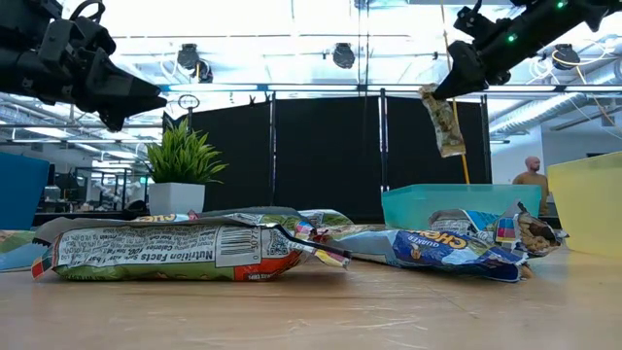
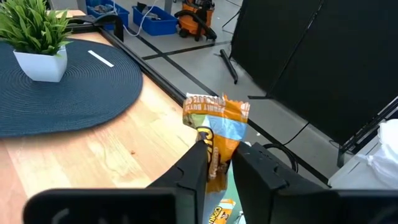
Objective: Pick and place Granola Bars by type
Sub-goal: Put the yellow granola bar into the green bin
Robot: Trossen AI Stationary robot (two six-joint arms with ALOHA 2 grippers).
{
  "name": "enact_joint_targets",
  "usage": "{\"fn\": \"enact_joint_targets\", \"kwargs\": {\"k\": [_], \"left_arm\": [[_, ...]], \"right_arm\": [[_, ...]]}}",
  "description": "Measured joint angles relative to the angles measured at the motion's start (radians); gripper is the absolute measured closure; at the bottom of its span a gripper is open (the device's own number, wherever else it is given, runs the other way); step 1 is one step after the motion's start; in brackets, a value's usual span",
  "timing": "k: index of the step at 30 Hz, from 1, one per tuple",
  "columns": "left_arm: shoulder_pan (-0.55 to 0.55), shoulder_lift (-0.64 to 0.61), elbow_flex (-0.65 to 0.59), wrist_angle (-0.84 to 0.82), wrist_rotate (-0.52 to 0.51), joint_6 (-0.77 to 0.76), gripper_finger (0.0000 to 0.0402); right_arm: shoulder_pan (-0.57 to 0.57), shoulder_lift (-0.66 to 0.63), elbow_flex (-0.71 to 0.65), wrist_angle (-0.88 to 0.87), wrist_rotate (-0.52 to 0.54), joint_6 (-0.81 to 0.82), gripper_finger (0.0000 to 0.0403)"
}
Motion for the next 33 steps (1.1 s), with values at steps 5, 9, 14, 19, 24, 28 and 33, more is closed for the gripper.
{"fn": "enact_joint_targets", "kwargs": {"k": [5, 9, 14, 19, 24, 28, 33], "left_arm": [[0.000, 0.000, 0.000, 0.000, 0.000, 0.000, 0.0270], [0.000, 0.000, 0.000, 0.000, 0.000, 0.000, 0.0270], [0.000, 0.000, 0.000, 0.000, 0.000, 0.000, 0.0270], [0.000, 0.000, 0.000, 0.000, 0.000, 0.000, 0.0270], [0.000, 0.000, 0.000, 0.000, 0.000, 0.000, 0.0270], [0.000, 0.000, 0.000, 0.000, 0.000, 0.000, 0.0270], [0.000, 0.000, 0.000, 0.000, 0.000, 0.000, 0.0270]], "right_arm": [[0.000, 0.000, 0.000, -0.001, 0.000, 0.014, 0.0320], [0.000, 0.000, 0.000, -0.008, 0.000, 0.021, 0.0297], [0.000, 0.000, 0.000, -0.008, 0.000, 0.036, 0.0260], [0.000, 0.000, 0.000, -0.010, 0.000, 0.048, 0.0230], [0.000, 0.000, 0.000, -0.010, 0.000, 0.048, 0.0205], [0.000, 0.000, 0.000, -0.010, 0.000, 0.048, 0.0184], [0.000, 0.000, -0.001, -0.021, 0.090, 0.068, 0.0157]]}}
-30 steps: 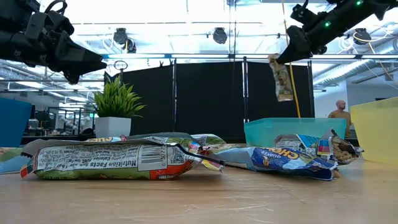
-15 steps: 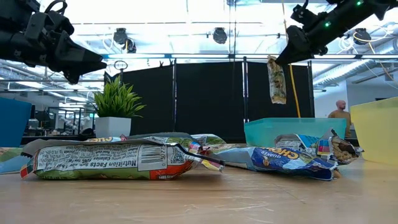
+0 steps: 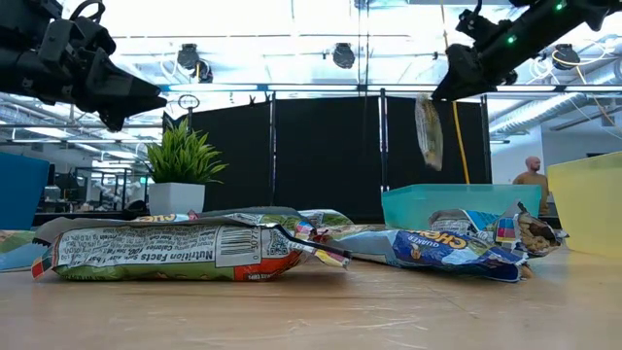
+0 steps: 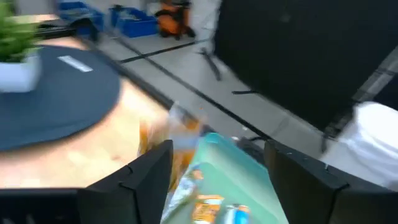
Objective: Pick and place Granola Bars by type
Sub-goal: Put the yellow granola bar into the green bin, then put the blue granola bar into the yellow bin
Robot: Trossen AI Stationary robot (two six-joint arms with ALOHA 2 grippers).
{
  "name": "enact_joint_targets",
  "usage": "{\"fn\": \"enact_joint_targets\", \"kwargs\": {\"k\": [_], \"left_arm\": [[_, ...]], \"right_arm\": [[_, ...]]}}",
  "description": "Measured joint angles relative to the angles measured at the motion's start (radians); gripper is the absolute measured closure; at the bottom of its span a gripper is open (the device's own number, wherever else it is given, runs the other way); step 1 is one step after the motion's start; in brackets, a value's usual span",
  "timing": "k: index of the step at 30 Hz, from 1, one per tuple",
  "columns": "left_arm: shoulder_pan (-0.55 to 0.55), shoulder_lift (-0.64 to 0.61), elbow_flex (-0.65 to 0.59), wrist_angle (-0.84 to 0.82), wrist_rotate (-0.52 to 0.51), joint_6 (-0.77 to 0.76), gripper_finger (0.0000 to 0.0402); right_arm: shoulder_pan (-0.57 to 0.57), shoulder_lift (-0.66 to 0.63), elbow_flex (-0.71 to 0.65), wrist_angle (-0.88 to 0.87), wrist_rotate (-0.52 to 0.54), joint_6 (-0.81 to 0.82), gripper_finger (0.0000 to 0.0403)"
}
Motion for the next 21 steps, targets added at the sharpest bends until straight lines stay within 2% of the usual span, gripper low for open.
{"fn": "enact_joint_targets", "kwargs": {"k": [3, 6, 7, 11, 13, 17, 21], "left_arm": [[0.000, 0.000, 0.000, 0.000, 0.000, 0.000, 0.0270], [0.000, 0.000, 0.000, 0.000, 0.000, 0.000, 0.0270], [0.000, 0.000, 0.000, 0.001, 0.000, 0.000, 0.0270], [0.000, 0.000, 0.000, 0.011, 0.000, 0.000, 0.0270], [0.000, 0.000, 0.000, 0.013, 0.000, 0.000, 0.0270], [0.000, 0.000, 0.000, 0.013, 0.000, 0.000, 0.0270], [0.000, 0.000, 0.000, 0.014, 0.000, 0.000, 0.0270]], "right_arm": [[-0.006, 0.000, 0.000, -0.055, -0.017, 0.019, 0.0150], [-0.029, -0.001, -0.001, -0.126, 0.106, 0.061, 0.0150], [-0.044, -0.001, -0.001, -0.140, 0.071, 0.082, 0.0151], [-0.070, 0.004, -0.001, -0.139, -0.317, 0.115, 0.0155], [-0.070, 0.013, -0.001, -0.101, -0.456, 0.131, 0.0158], [-0.029, 0.027, -0.001, 0.015, -0.712, 0.139, 0.0163], [0.055, 0.064, -0.001, 0.186, -0.874, 0.134, 0.0169]]}}
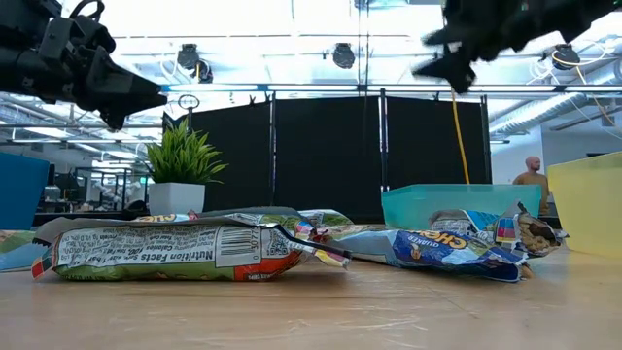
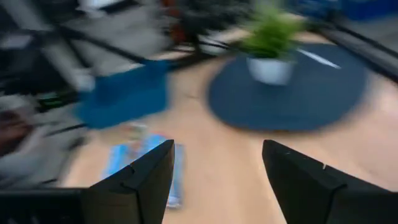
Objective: Pick and place Granola Bars by type
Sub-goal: Put the blue granola bar into the yellow bin
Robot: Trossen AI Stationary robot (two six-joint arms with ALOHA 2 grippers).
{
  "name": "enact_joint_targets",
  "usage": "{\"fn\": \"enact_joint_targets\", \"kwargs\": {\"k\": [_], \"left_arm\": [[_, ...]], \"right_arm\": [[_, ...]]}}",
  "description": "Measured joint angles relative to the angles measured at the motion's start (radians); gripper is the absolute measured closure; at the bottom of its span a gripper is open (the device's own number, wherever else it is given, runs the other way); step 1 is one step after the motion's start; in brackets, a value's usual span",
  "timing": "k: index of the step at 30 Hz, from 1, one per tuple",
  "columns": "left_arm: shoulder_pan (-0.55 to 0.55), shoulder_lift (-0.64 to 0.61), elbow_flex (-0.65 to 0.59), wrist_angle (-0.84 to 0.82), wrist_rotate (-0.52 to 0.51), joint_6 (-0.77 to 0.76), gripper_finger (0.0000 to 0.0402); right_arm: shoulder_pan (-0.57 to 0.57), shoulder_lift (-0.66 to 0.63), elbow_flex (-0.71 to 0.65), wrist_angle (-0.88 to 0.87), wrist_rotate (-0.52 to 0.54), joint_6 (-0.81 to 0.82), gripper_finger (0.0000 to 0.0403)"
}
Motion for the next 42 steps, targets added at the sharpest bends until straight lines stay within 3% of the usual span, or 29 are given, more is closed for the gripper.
{"fn": "enact_joint_targets", "kwargs": {"k": [4, 9, 17, 26, 42], "left_arm": [[0.000, 0.000, 0.000, 0.000, 0.000, 0.000, 0.0270], [0.000, 0.000, 0.000, 0.001, 0.000, 0.000, 0.0270], [0.000, 0.000, 0.000, 0.000, 0.000, 0.000, 0.0270], [0.000, 0.000, 0.000, 0.000, 0.000, 0.000, 0.0270], [0.000, 0.000, 0.000, 0.000, -0.001, 0.000, 0.0270]], "right_arm": [[0.129, 0.088, 0.001, 0.119, -0.015, -0.060, 0.0174], [0.287, 0.251, 0.006, 0.241, 0.095, -0.162, 0.0177], [0.424, 0.508, 0.176, 0.006, 0.237, -0.135, 0.0177], [0.482, 0.762, 0.371, -0.371, 0.265, -0.001, 0.0177], [0.471, 0.854, 0.381, -0.361, 0.260, 0.134, 0.0177]]}}
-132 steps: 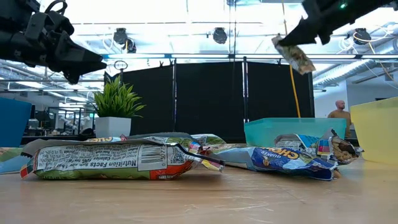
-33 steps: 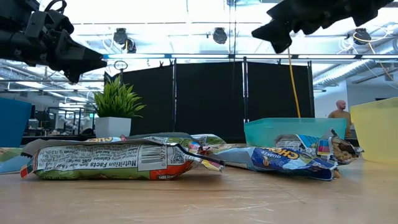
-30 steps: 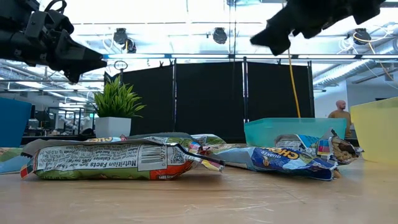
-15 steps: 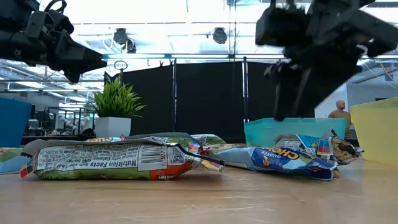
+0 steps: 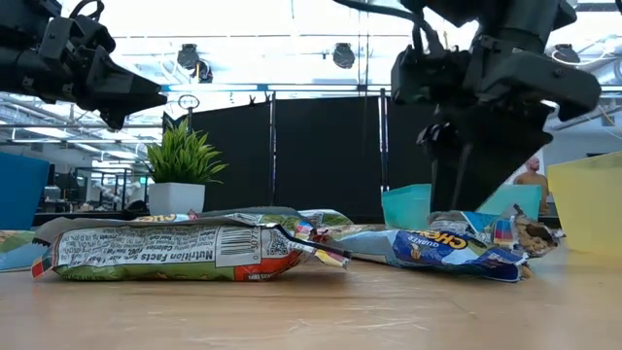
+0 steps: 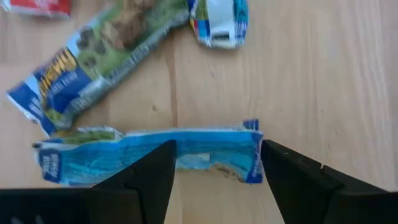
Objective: Pick and place Granola Bars by type
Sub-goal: Put the blue granola bar into the yellow bin
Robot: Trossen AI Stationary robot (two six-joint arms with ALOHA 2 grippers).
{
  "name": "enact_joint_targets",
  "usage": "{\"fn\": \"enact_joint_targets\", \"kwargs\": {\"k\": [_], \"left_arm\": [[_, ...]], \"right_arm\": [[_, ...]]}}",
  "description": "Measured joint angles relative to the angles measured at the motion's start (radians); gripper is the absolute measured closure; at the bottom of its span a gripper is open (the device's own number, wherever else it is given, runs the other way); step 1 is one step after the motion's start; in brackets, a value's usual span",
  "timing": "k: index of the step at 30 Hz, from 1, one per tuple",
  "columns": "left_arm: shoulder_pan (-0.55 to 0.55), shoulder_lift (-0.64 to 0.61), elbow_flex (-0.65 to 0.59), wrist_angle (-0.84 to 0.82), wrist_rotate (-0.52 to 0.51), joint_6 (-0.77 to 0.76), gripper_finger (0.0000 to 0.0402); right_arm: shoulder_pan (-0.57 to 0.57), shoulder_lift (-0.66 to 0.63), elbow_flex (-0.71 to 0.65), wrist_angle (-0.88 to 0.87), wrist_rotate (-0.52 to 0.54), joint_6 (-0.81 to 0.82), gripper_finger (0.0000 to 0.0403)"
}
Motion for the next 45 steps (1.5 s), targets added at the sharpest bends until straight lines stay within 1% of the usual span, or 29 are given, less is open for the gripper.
{"fn": "enact_joint_targets", "kwargs": {"k": [7, 12, 16, 22, 24, 29, 34, 41, 45], "left_arm": [[0.000, 0.000, 0.000, 0.000, 0.000, 0.000, 0.0270], [0.000, 0.000, 0.000, 0.000, 0.000, 0.000, 0.0270], [0.000, 0.000, 0.000, 0.000, 0.000, 0.000, 0.0270], [0.000, 0.000, 0.000, 0.000, 0.000, 0.000, 0.0270], [0.000, 0.000, 0.000, 0.000, 0.000, 0.000, 0.0270], [0.000, 0.000, 0.000, 0.000, 0.000, 0.000, 0.0270], [0.000, 0.000, 0.000, -0.001, 0.000, 0.000, 0.0270], [0.000, 0.000, 0.000, 0.000, 0.000, 0.000, 0.0270], [0.000, 0.000, 0.000, 0.000, 0.000, 0.000, 0.0270]], "right_arm": [[-0.035, 0.026, -0.003, 0.006, -0.002, 0.001, 0.0179], [-0.071, 0.058, -0.011, 0.006, -0.069, 0.002, 0.0206], [-0.092, 0.058, -0.011, 0.008, -0.082, -0.002, 0.0251], [-0.100, 0.040, -0.013, 0.003, -0.081, -0.062, 0.0350], [-0.100, 0.026, -0.014, 0.000, -0.081, -0.090, 0.0371], [-0.100, -0.027, -0.014, 0.005, -0.074, -0.114, 0.0373], [-0.100, -0.117, -0.014, 0.012, -0.073, -0.136, 0.0376], [-0.088, -0.286, -0.014, -0.009, -0.080, -0.137, 0.0379], [-0.063, -0.391, -0.014, -0.059, -0.080, -0.105, 0.0380]]}}
